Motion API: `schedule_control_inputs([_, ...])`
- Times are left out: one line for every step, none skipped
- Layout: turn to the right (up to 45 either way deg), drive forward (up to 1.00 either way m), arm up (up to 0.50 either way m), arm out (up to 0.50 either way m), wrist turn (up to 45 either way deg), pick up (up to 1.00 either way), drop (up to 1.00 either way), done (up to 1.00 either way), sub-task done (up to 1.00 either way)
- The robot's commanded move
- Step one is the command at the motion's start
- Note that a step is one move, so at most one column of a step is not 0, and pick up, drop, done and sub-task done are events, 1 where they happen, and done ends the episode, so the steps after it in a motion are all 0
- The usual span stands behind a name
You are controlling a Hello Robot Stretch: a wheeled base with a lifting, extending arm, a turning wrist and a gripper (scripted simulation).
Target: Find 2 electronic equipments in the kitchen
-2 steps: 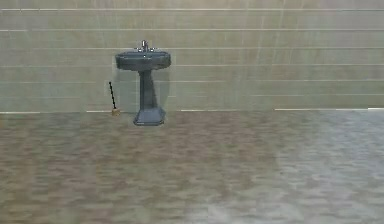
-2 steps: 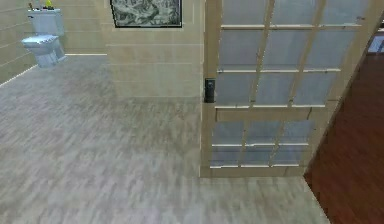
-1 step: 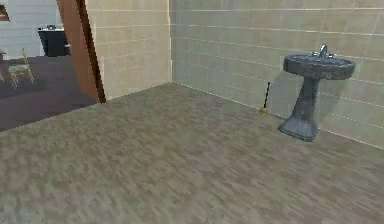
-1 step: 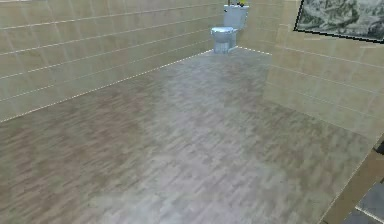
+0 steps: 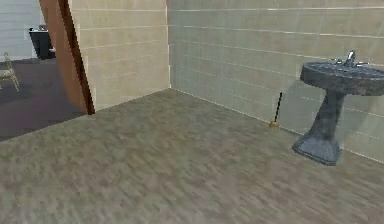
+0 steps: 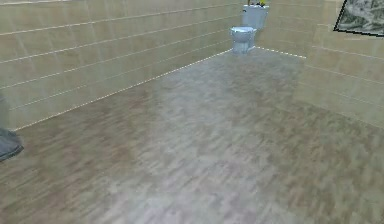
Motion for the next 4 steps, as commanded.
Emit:
schedule_control_inputs([-42.0, 0.00, 0.00, 0.00, 0.0, 0.00, 0.00, 0.00, 0.00])
schedule_control_inputs([0.0, 0.70, 0.00, 0.00, 0.0, 0.00, 0.00, 0.00, 0.00])
schedule_control_inputs([-9.0, 0.00, 0.00, 0.00, 0.0, 0.00, 0.00, 0.00, 0.00])
schedule_control_inputs([0.0, 1.00, 0.00, 0.00, 0.0, 0.00, 0.00, 0.00, 0.00])
